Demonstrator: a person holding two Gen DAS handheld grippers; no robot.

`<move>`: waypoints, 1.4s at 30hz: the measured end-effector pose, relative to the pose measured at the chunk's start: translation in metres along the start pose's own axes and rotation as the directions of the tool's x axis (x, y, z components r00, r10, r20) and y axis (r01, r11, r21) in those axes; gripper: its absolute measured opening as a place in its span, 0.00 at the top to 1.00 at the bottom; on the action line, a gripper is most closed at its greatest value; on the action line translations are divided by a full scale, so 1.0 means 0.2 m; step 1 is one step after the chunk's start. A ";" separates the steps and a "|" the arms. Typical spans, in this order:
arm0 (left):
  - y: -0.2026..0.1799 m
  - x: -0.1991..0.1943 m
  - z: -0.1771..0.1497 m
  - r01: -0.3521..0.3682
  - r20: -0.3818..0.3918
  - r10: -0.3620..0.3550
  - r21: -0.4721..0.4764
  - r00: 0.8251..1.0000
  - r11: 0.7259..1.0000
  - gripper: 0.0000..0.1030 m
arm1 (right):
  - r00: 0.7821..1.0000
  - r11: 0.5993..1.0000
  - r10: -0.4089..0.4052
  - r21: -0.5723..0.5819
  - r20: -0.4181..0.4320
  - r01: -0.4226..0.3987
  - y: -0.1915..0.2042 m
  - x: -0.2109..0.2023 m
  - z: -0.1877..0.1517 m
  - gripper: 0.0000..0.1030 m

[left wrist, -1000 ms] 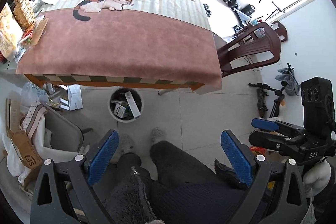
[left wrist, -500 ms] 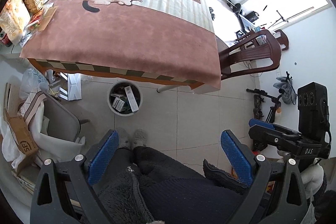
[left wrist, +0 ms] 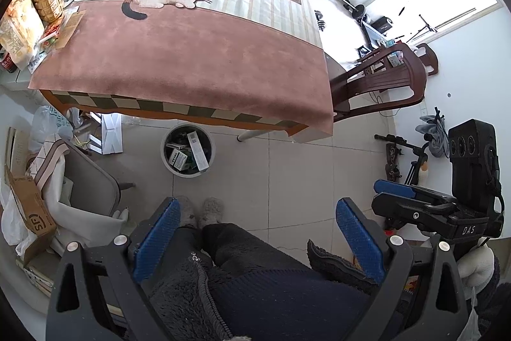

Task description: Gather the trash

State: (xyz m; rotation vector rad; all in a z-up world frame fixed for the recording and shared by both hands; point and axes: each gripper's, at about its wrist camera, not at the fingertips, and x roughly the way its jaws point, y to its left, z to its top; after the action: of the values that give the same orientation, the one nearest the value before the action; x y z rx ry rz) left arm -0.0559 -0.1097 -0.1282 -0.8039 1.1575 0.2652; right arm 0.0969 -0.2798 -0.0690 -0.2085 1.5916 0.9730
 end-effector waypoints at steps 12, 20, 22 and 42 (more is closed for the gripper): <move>-0.02 0.01 0.00 0.021 -0.010 -0.021 0.008 1.000 1.000 0.03 | 1.000 1.000 0.007 0.008 -0.003 -0.007 -0.01 0.00 -0.01 0.00; -0.01 -0.01 0.01 0.033 -0.006 -0.032 0.027 0.999 0.999 0.03 | 1.000 0.999 0.010 0.034 0.014 -0.010 -0.01 0.00 -0.03 0.00; -0.01 -0.01 0.01 0.036 -0.005 -0.035 0.031 0.999 0.999 0.03 | 1.000 0.999 0.009 0.039 0.016 -0.010 0.00 0.00 -0.03 0.00; 0.02 -0.01 0.00 0.062 -0.034 -0.060 0.055 0.998 0.997 0.03 | 1.000 0.997 0.009 0.071 0.011 -0.010 0.03 0.03 -0.07 0.00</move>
State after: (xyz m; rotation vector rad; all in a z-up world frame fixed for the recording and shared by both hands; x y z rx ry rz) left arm -0.0594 -0.1067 -0.1282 -0.7948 1.1641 0.1689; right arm 0.0814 -0.2826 -0.0721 -0.1464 1.6161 0.9220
